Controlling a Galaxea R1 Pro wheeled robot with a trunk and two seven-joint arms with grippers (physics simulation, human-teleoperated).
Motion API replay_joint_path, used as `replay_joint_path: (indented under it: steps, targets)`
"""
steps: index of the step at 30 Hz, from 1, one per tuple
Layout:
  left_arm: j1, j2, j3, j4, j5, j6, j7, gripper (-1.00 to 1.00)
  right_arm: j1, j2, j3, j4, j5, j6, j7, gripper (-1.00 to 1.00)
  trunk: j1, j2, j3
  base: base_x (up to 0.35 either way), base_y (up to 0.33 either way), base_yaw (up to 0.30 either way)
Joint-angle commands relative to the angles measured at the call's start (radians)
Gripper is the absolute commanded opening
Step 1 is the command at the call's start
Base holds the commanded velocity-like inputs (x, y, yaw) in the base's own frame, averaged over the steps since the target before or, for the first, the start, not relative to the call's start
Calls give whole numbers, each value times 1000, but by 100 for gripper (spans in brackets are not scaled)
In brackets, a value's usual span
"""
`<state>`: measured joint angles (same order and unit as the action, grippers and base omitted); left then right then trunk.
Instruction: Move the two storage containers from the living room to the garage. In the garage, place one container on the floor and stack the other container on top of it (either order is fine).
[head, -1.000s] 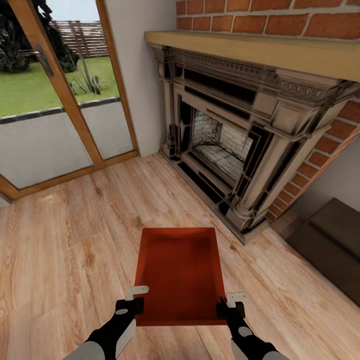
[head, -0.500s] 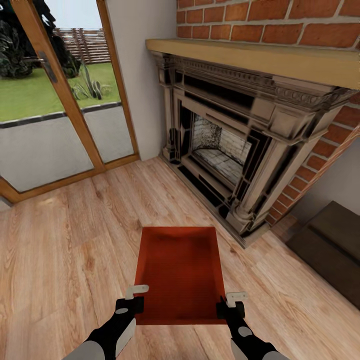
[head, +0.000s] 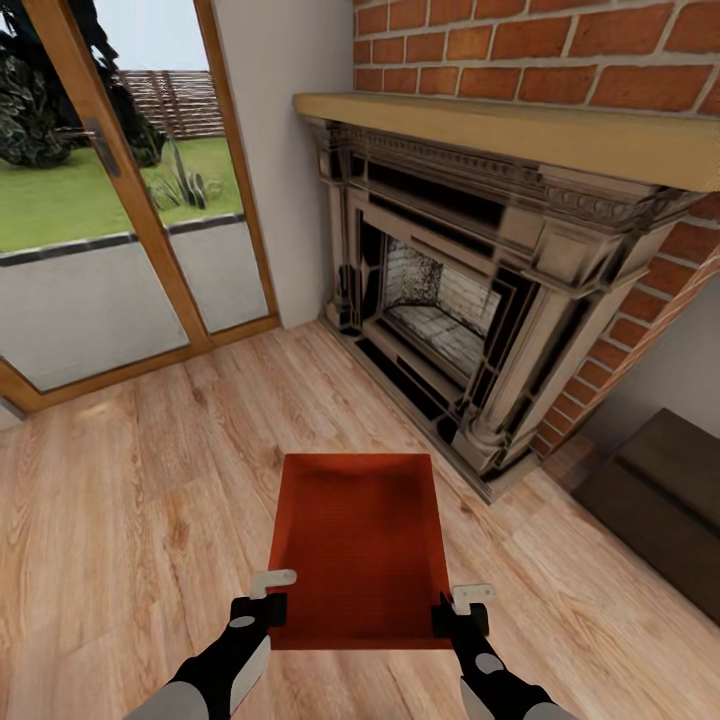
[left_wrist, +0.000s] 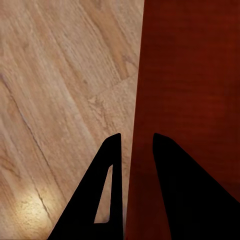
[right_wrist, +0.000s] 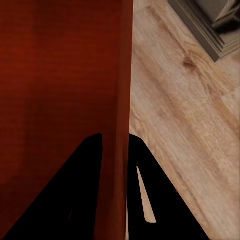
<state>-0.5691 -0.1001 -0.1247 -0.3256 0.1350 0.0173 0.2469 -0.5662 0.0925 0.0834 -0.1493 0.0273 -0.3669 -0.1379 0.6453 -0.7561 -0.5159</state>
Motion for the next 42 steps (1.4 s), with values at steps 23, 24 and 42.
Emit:
replay_joint_path:
  steps: [23,24,42]
  targets:
    - [0,2,-4,2,22,2,11,-100,-1,-5,-24,-3,5,-14,-11,-100,0,-1,36,0,0,0]
    - [0,2,-4,2,22,2,11,-100,-1,-5,-24,-3,5,-15,-11,-100,0,-1,38,0,0,0]
    - [0,2,-4,1,22,1,11,-100,-1,-5,-24,-3,3,-14,-11,-100,0,-1,59,0,0,0]
